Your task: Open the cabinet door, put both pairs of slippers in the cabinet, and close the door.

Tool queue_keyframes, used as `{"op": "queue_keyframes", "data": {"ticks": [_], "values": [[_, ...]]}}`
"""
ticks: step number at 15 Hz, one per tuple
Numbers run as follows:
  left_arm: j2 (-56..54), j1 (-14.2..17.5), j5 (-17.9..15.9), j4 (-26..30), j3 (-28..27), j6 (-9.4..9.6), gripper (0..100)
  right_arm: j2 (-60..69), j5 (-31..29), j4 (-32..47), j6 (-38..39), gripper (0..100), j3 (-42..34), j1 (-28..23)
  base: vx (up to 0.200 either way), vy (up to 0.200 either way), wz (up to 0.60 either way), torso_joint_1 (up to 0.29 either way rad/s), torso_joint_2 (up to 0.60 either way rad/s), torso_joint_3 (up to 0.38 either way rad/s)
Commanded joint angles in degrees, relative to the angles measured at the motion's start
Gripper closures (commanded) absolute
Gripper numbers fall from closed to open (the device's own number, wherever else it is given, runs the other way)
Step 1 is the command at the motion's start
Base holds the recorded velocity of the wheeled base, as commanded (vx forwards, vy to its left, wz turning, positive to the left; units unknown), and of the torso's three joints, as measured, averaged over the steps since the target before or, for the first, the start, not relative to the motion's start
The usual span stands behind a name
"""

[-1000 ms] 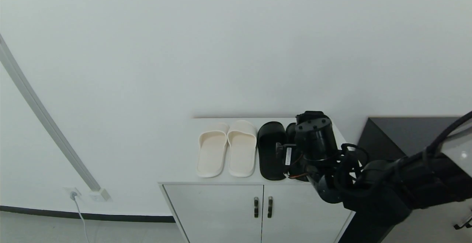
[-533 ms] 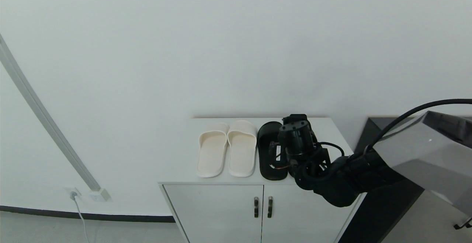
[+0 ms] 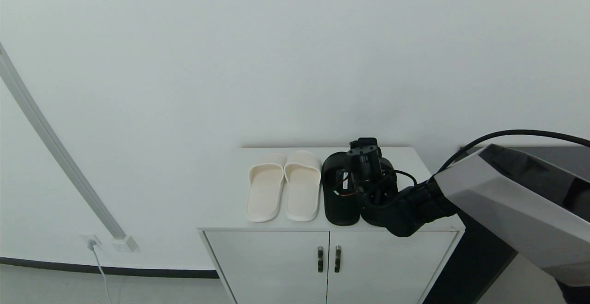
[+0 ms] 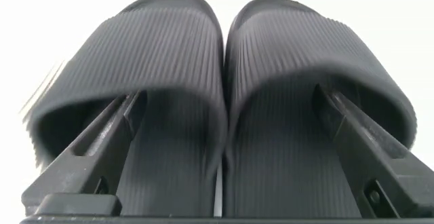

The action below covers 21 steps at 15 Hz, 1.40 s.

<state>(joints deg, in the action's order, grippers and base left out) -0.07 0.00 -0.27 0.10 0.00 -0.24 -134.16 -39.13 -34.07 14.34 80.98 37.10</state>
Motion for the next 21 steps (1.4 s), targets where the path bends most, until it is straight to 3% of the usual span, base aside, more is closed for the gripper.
{"op": "queue_keyframes", "data": {"ticks": [1,5,6,12,14,17,21], "values": [[0.07,0.0,-0.08,-0.01,0.0,-0.02,100,-2.07,0.02,0.06,-0.01,0,1.99,-0.53,0.0,0.0,0.0,0.0,0.0,0.0],[0.07,0.0,-0.08,-0.01,0.0,-0.02,100,-3.22,0.02,-0.03,-0.01,0,3.92,-0.71,0.0,0.0,0.0,0.0,0.0,0.0],[0.07,0.0,-0.08,-0.01,0.0,-0.02,100,-3.22,0.02,-0.03,-0.01,100,3.92,-0.71,0.0,0.0,0.0,0.0,0.0,0.0],[0.07,0.0,0.0,-0.01,0.0,-0.11,100,-0.67,-2.09,-1.0,-0.54,100,2.07,-0.36,0.0,0.0,0.0,0.0,0.0,0.0],[0.07,0.0,0.0,-0.01,0.0,-0.2,100,7.42,-0.86,-4.42,-3.09,100,-6.54,0.78,0.0,0.0,0.0,0.0,0.0,0.0],[0.07,0.0,0.0,-0.01,0.0,-0.2,100,18.67,9.16,-10.49,-7.92,100,-21.57,3.51,0.0,0.0,0.0,0.0,0.0,0.0],[0.07,0.0,0.0,-0.01,0.0,-0.11,100,31.68,26.39,-11.72,-9.59,100,-38.0,5.62,0.0,0.0,0.0,0.0,0.0,0.0]]}}
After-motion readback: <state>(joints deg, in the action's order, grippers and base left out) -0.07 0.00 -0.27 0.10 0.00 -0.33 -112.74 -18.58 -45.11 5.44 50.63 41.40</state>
